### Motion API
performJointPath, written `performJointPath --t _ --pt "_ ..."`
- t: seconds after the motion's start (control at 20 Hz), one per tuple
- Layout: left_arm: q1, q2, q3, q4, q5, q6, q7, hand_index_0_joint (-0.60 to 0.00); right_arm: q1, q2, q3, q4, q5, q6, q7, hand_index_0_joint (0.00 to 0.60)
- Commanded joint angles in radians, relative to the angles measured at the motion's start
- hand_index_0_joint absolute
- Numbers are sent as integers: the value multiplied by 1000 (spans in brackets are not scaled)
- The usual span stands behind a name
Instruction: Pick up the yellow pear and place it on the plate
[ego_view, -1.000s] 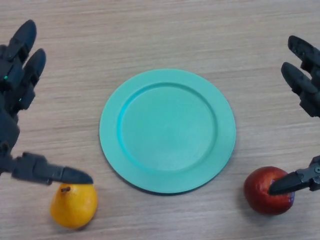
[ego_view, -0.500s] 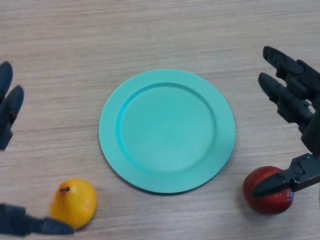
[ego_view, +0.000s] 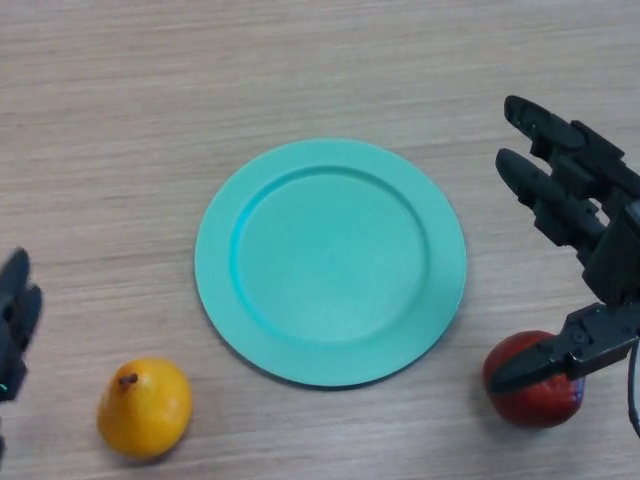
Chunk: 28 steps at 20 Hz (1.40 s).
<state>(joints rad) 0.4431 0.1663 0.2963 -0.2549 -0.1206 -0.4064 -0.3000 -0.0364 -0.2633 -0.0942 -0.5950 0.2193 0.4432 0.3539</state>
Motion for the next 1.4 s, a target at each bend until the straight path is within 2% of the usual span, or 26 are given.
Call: performJointPath --t 0.05,0.1,0.25,0.45,0.65,0.75,0.8,1.05,1.1,1.15,1.2,1.25,1.3,1.35,1.4 --pt "7 24 46 23 30 -176 63 0 -25 -23 -46 -49 73 -82 -7 0" --pt "3 24 25 84 65 -214 95 0 -29 -24 -51 -50 84 -71 -10 0" --pt "-9 24 -11 172 87 -239 118 0 -33 -28 -51 -43 74 -88 -6 0" --pt "-91 24 8 320 95 -274 143 0 -27 -29 -68 -46 84 -91 -8 0" --pt "-162 30 -12 412 127 -323 177 0 -26 -37 -82 -48 80 -97 -8 0" --pt "-194 45 -44 465 145 -337 202 0 -28 -38 -85 -40 75 -108 -8 0" --pt "-222 52 -73 512 167 -352 240 0 -28 -41 -91 -39 72 -107 -5 0" --pt "-280 70 -153 581 145 -336 266 0 -30 -46 -102 -28 56 -113 2 0" --pt "-301 69 -164 603 151 -350 282 -50 -34 -47 -106 -28 59 -116 2 0" --pt "-303 70 -166 604 149 -349 282 -150 -34 -47 -107 -27 60 -116 2 0" --pt "-305 71 -175 603 141 -339 270 -300 -34 -49 -107 -26 57 -119 2 0" --pt "-307 71 -182 601 140 -329 260 -401 -35 -50 -108 -25 53 -120 2 0" --pt "-316 74 -197 607 179 -319 261 -544 -38 -51 -110 -20 51 -126 1 0" --pt "-322 77 -205 611 208 -317 266 -600 -39 -51 -111 -17 50 -131 1 0" --pt "-321 85 -210 602 246 -321 269 -600 -35 -52 -115 -23 52 -133 2 0"
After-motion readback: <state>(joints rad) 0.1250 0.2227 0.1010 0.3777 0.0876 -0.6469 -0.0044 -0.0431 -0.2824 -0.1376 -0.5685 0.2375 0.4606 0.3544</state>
